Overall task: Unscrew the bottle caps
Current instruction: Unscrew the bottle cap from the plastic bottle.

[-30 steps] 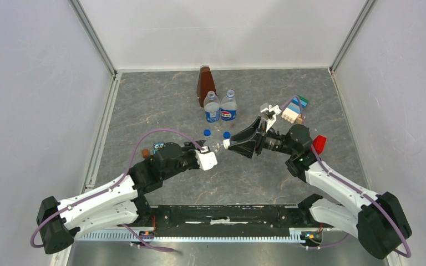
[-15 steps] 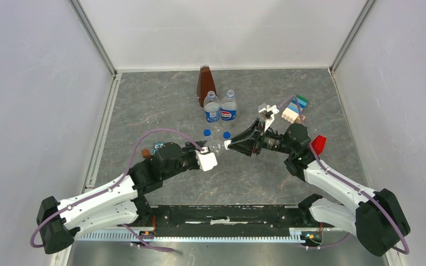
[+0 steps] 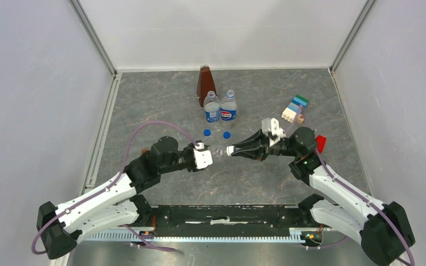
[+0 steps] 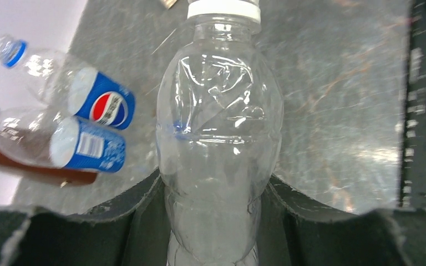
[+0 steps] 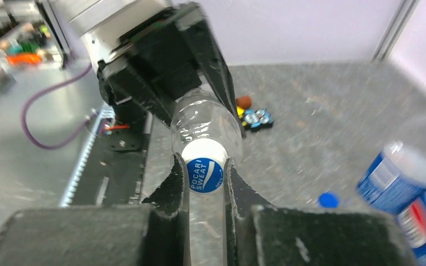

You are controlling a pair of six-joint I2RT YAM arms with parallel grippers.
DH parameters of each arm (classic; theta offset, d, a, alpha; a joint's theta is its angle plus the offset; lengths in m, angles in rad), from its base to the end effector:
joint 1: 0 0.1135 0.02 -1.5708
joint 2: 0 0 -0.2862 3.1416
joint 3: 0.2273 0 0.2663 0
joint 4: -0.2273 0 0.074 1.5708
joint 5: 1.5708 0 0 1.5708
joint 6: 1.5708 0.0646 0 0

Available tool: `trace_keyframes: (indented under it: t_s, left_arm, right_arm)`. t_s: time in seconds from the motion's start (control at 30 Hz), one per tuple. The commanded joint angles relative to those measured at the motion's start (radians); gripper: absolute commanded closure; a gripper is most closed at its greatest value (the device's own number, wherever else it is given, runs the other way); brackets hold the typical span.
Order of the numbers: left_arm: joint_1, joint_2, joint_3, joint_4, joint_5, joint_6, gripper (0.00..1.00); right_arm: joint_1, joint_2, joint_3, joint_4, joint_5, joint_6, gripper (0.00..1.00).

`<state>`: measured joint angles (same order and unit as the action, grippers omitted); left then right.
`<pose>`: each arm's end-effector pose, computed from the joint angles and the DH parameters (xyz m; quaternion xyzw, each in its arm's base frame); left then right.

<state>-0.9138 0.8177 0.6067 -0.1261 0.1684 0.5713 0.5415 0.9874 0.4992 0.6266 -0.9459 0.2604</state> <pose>0.1261 -0.1812 0.2811 0.5854 0.5659 -0.1658 0.5563 0.1704 0.1636 0.2991 -0.4221 0.5306 0.5374 0.5015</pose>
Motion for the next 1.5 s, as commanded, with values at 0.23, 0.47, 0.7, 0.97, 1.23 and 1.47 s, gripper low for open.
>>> trace_keyframes:
  t_s: [0.23, 0.47, 0.7, 0.97, 1.23, 1.47]
  left_arm:
    - [0.188, 0.115, 0.223, -0.237, 0.531, -0.134, 0.96]
    - [0.199, 0.172, 0.27, -0.353, 0.571, -0.08, 0.94]
    - [0.206, 0.16, 0.249, -0.319, 0.432, -0.079, 0.97]
    - [0.204, 0.034, 0.088, -0.09, 0.171, -0.071, 0.98]
    - [0.154, -0.061, -0.037, 0.076, 0.043, 0.018, 0.98]
    - [0.066, -0.082, -0.062, 0.122, -0.07, 0.071, 0.98]
  right_arm:
    - [0.056, -0.127, 0.04, -0.612, -0.179, -1.511, 1.0]
    - [0.063, -0.094, 0.146, -0.854, 0.114, -1.77, 0.75]
    - [0.062, -0.185, 0.062, -0.776, 0.07, -1.719, 0.09]
    - [0.06, -0.221, -0.055, -0.14, 0.226, -0.613, 0.16]
    - [0.057, -0.088, 0.07, -0.205, 0.369, 0.141, 0.12]
    - [0.053, -0.035, 0.01, 0.036, 0.351, 0.551, 0.2]
